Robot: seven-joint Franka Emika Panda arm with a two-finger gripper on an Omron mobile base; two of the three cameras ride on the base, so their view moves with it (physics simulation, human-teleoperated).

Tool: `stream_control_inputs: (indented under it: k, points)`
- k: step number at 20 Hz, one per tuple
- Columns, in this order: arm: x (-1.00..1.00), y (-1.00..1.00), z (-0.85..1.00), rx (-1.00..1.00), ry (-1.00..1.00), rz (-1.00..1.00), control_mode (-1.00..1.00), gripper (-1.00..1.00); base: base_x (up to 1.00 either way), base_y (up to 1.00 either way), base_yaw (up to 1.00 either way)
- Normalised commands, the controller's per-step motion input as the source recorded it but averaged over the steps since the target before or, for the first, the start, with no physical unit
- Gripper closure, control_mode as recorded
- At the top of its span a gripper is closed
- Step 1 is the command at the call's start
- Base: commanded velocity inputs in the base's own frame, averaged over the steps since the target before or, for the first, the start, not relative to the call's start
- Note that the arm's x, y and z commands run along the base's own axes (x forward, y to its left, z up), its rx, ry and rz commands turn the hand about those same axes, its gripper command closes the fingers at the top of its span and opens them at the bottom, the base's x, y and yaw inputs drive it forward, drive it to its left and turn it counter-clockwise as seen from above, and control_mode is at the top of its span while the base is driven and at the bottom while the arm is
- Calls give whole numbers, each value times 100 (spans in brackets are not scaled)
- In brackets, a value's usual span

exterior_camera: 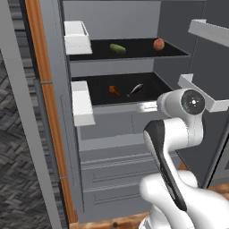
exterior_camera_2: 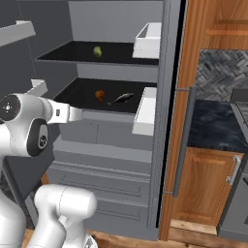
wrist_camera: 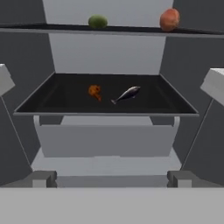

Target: Gather the cucumber and onion from the fridge and place them on a tray on the dining counter. Then gather the fish and chicken drumstick from the fridge and place them on the other tray.

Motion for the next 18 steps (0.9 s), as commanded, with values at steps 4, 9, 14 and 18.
stream_control_inputs:
  k: [4, 9, 14, 18]
  points:
    - [0, 0, 0, 0, 0, 0, 100, -100, 40, 24, 0]
    - [0, 0, 0, 0, 0, 0, 100, -100, 51, 31, 0]
    - [0, 0, 0, 0, 0, 0, 100, -100, 57, 16, 0]
    - [0, 0, 0, 0, 0, 0, 100, -100, 59, 1, 0]
